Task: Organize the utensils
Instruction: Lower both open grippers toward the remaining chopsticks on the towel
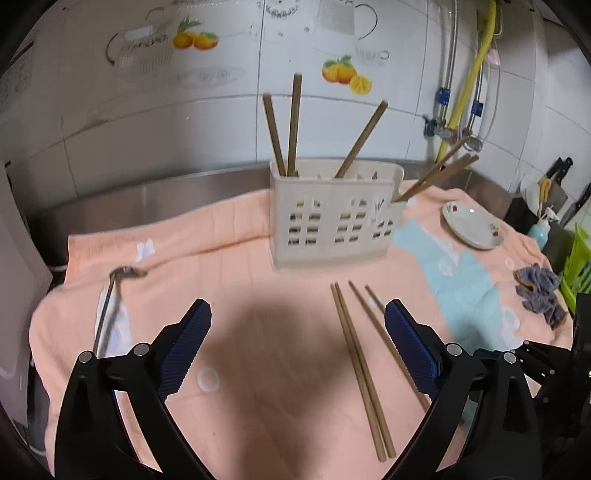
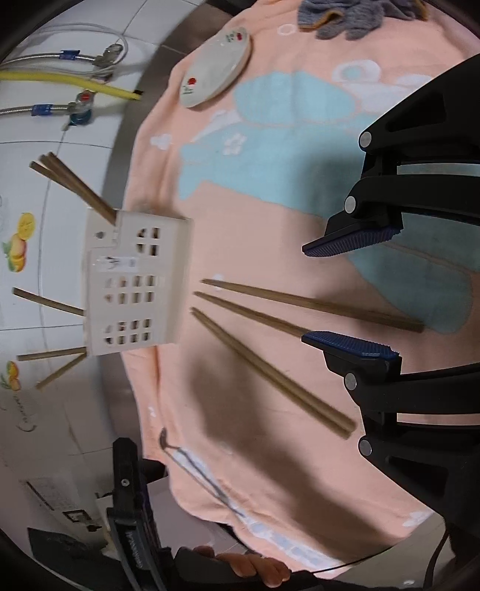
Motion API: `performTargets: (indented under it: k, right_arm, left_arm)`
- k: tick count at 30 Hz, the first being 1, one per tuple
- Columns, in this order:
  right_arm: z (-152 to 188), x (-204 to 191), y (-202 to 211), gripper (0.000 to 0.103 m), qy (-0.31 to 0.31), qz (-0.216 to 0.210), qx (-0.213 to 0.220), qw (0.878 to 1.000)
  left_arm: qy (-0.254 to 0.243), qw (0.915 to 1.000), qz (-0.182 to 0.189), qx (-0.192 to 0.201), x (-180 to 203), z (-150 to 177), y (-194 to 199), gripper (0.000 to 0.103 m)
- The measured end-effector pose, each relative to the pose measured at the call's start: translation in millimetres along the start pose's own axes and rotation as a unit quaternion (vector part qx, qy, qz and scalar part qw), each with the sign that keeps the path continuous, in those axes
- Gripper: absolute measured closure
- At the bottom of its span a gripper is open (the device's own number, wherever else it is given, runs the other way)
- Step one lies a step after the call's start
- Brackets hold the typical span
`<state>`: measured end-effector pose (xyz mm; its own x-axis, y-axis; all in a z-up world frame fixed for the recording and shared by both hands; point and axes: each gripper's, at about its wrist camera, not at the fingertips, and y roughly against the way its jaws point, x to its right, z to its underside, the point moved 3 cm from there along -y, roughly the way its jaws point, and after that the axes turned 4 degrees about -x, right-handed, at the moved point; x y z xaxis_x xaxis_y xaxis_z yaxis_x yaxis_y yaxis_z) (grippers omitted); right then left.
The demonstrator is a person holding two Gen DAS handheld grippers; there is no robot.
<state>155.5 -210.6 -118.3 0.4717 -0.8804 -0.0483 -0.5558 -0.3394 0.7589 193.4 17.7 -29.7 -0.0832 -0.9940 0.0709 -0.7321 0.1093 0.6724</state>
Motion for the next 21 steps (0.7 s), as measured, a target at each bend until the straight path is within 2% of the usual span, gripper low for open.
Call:
performTargets:
  k: [5, 14, 18, 21]
  right_arm:
    - [12, -2, -6, 0.063, -0.010, -0.010, -0.010, 1.000]
    - [15, -5, -12, 0.071, -0.021, -0.022, -0.015, 0.999]
    - [16, -6, -16, 0.075, -0.026, -0.024, -0.020, 0.999]
    - [17, -7, -19, 0.078, -0.029, -0.026, -0.023, 0.999]
  left_arm:
    - [-0.002, 1.0000, -0.001, 0.008, 1, 18, 0, 0.007]
    - [0.002, 0.9996, -0.011, -0.026, 1, 41, -5, 0.005]
    - [0.016, 0.9994, -0.009, -0.030, -2, 52, -4, 0.005]
    - [0.016, 0.9992, -0.021, -0.030, -2, 60, -4, 0.005]
